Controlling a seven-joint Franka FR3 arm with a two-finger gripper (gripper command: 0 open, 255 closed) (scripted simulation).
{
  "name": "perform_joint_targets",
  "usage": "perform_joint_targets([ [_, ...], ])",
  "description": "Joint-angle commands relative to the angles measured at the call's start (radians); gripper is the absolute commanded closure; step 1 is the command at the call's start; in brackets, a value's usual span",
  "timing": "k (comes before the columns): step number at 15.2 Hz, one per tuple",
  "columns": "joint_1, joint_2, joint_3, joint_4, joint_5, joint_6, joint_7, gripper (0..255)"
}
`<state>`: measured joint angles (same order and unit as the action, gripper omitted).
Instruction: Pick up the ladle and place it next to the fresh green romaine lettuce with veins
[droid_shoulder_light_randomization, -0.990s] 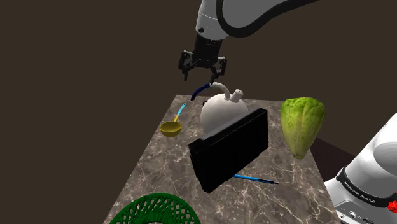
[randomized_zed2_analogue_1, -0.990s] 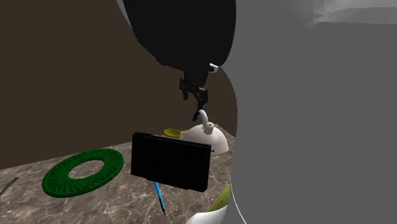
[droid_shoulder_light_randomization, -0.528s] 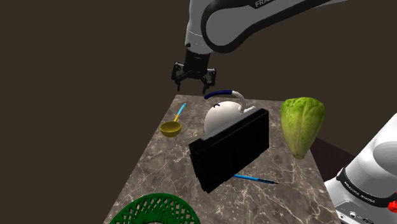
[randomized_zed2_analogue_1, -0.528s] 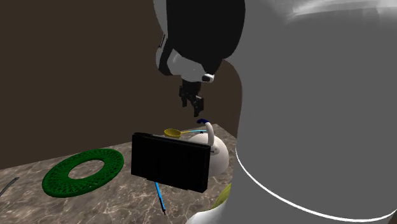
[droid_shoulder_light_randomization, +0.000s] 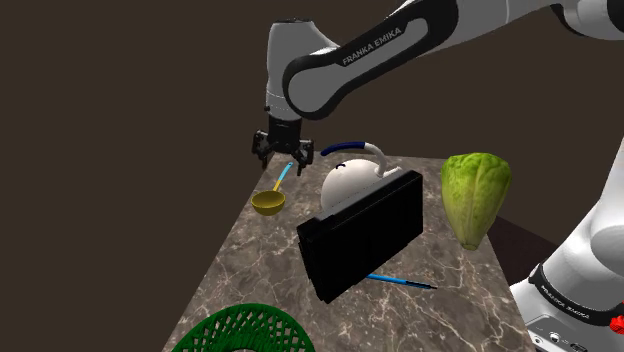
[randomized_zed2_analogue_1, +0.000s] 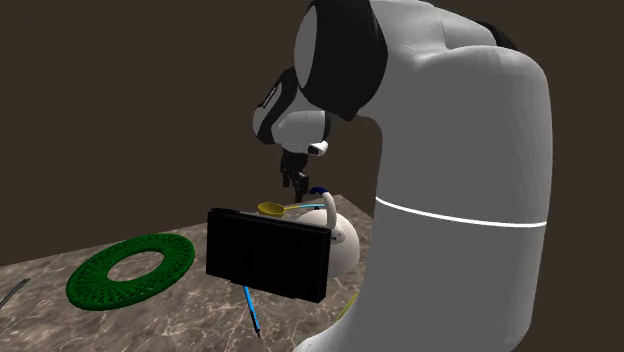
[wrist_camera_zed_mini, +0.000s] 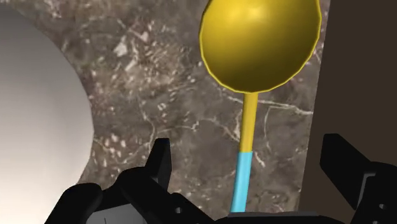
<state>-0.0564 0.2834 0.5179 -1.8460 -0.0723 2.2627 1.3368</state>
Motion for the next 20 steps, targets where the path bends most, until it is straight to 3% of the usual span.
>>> perform_joint_targets([
  [1,0.022,0.084,-0.014,0.055,-0.021,0.000,0.049,0],
  [10,0.060,0.193,-0.042,0.075,-0.062,0.072,0.093,0],
  [18,0.060,0.193,-0.042,0.075,-0.062,0.072,0.093,0],
  [19,0.060,0.193,-0.042,0.075,-0.062,0.072,0.093,255],
  [20,0.060,0.193,-0.042,0.075,-0.062,0.072,0.093,255],
])
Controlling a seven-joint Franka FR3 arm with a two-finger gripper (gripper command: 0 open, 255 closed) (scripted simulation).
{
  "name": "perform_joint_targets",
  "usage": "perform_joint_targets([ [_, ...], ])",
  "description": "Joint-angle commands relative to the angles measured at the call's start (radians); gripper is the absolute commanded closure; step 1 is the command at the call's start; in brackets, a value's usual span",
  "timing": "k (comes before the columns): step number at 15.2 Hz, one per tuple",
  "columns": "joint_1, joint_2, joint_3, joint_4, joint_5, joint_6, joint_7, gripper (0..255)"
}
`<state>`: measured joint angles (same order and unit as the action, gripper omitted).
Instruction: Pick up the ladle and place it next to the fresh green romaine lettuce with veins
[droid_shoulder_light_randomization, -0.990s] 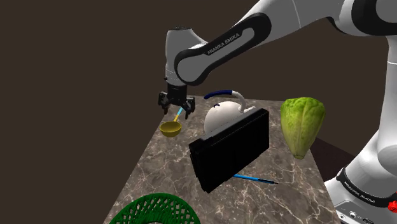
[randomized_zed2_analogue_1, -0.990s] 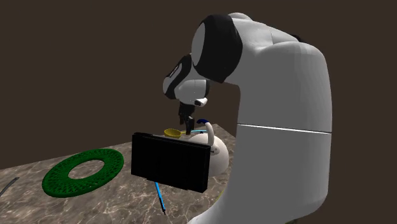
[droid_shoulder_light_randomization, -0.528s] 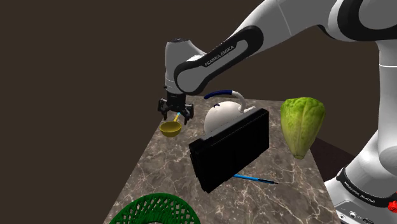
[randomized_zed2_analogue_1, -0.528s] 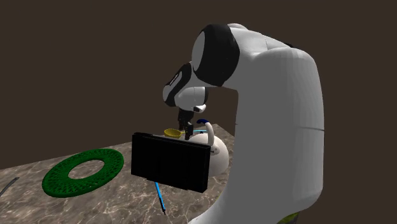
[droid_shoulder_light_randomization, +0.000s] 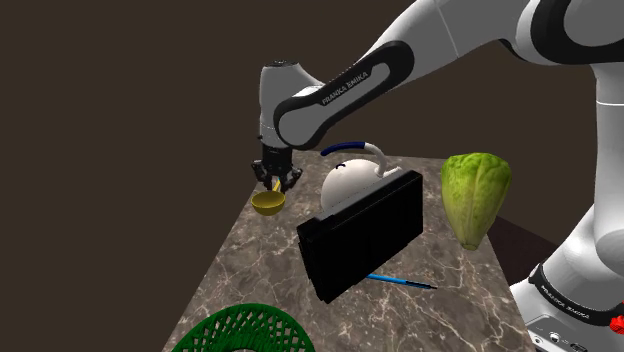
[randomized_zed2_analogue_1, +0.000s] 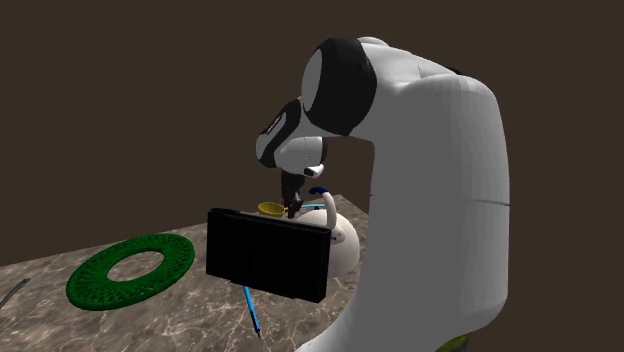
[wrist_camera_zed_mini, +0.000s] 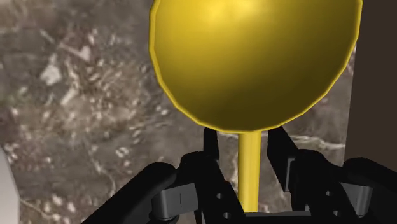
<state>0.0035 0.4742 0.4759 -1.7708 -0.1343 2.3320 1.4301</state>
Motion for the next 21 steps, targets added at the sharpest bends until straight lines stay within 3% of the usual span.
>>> perform_joint_targets([
  [1,0.000,0.002,0.000,0.000,0.000,0.002,0.000,255],
  [8,0.000,0.002,0.000,0.000,0.000,0.002,0.000,255],
  [21,-0.017,-0.077,0.025,0.070,0.041,-0.140,-0.015,255],
])
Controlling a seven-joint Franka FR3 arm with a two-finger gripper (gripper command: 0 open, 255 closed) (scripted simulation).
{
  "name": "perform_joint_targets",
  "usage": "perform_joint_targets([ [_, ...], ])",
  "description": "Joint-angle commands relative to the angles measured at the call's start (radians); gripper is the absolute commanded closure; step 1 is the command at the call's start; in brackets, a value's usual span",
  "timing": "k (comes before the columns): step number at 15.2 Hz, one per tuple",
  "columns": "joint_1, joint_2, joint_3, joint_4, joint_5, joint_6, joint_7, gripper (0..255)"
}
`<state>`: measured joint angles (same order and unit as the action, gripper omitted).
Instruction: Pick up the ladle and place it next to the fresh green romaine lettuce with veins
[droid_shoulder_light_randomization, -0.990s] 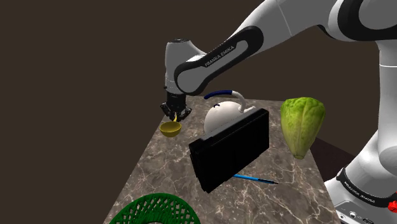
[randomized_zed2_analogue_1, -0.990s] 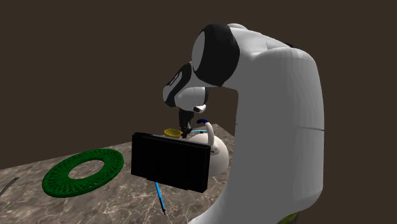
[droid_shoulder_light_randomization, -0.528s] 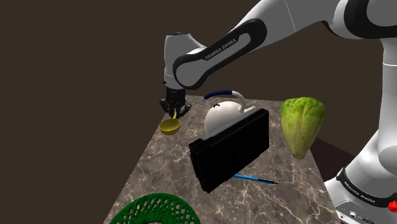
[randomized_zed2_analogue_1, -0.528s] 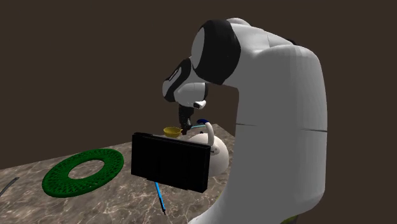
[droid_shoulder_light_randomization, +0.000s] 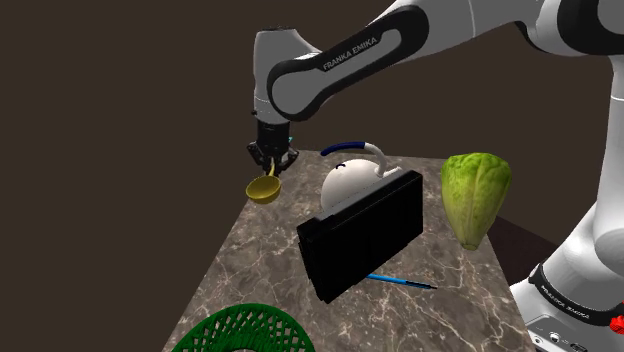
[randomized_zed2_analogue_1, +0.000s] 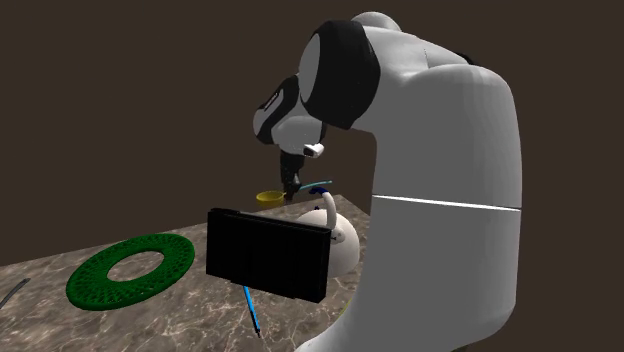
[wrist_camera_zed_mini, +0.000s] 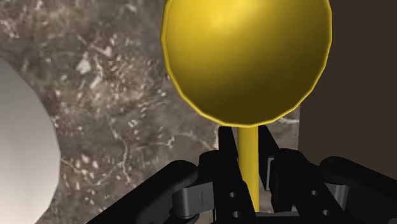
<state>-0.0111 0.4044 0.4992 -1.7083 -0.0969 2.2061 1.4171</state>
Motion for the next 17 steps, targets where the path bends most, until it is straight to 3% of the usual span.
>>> perform_joint_targets([
  [1,-0.003,-0.012,0.003,0.014,0.007,-0.026,-0.003,255],
  [17,-0.005,-0.063,0.018,0.164,0.033,-0.220,-0.007,255],
])
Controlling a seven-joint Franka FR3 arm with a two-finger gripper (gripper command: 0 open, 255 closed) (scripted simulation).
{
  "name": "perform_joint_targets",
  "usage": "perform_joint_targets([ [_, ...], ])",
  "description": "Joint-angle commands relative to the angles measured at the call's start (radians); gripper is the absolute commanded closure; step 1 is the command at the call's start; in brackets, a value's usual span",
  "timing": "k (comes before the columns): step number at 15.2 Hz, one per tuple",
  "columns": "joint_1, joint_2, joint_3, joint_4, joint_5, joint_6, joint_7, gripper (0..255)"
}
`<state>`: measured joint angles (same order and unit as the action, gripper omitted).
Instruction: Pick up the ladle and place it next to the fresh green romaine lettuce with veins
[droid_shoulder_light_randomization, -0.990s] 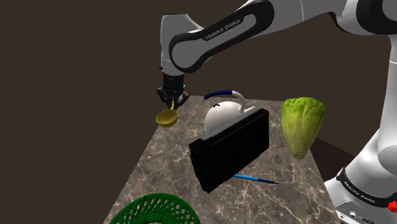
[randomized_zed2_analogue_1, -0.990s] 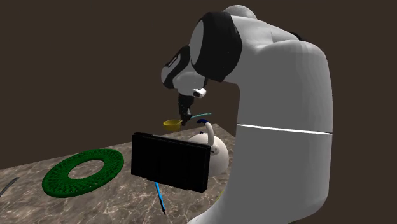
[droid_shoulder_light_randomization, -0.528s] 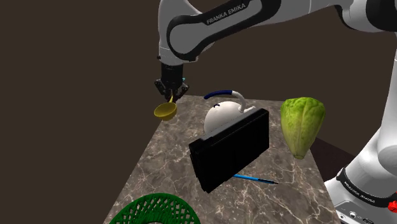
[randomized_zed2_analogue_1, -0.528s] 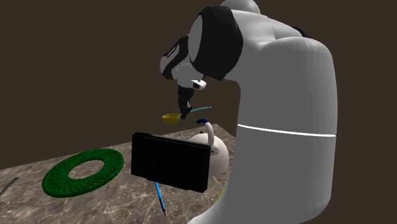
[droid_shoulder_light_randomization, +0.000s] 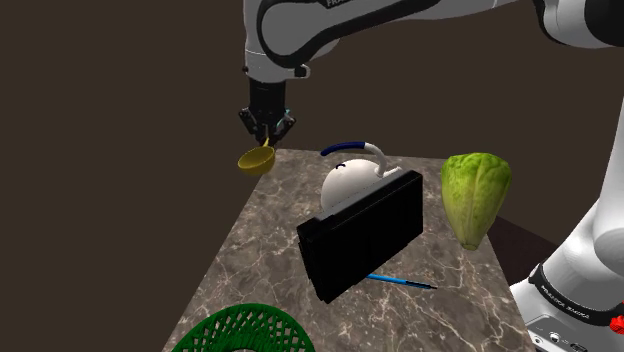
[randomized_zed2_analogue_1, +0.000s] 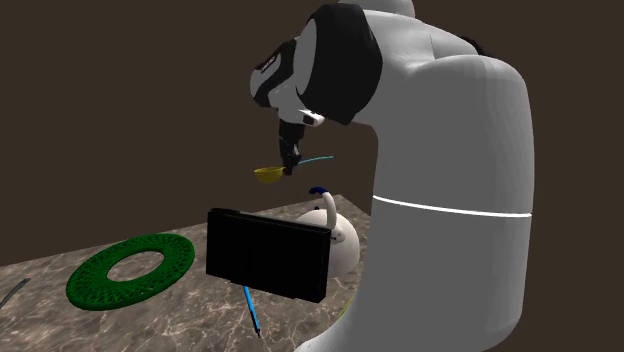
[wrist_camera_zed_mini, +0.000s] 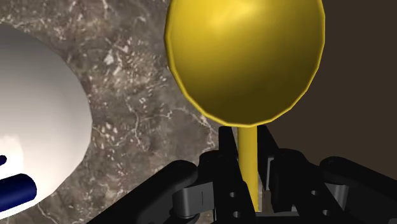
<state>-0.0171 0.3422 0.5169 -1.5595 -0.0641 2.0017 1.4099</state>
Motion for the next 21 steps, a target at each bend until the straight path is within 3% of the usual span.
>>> perform_joint_targets([
  [1,0.001,-0.002,0.001,0.027,0.001,-0.029,0.001,255],
  [10,0.010,-0.003,0.005,0.137,0.001,-0.139,0.006,255],
  [15,-0.106,-0.177,-0.010,-0.078,0.107,-0.089,-0.124,255],
  [21,-0.202,-0.351,-0.065,-0.268,0.215,-0.073,-0.297,255],
])
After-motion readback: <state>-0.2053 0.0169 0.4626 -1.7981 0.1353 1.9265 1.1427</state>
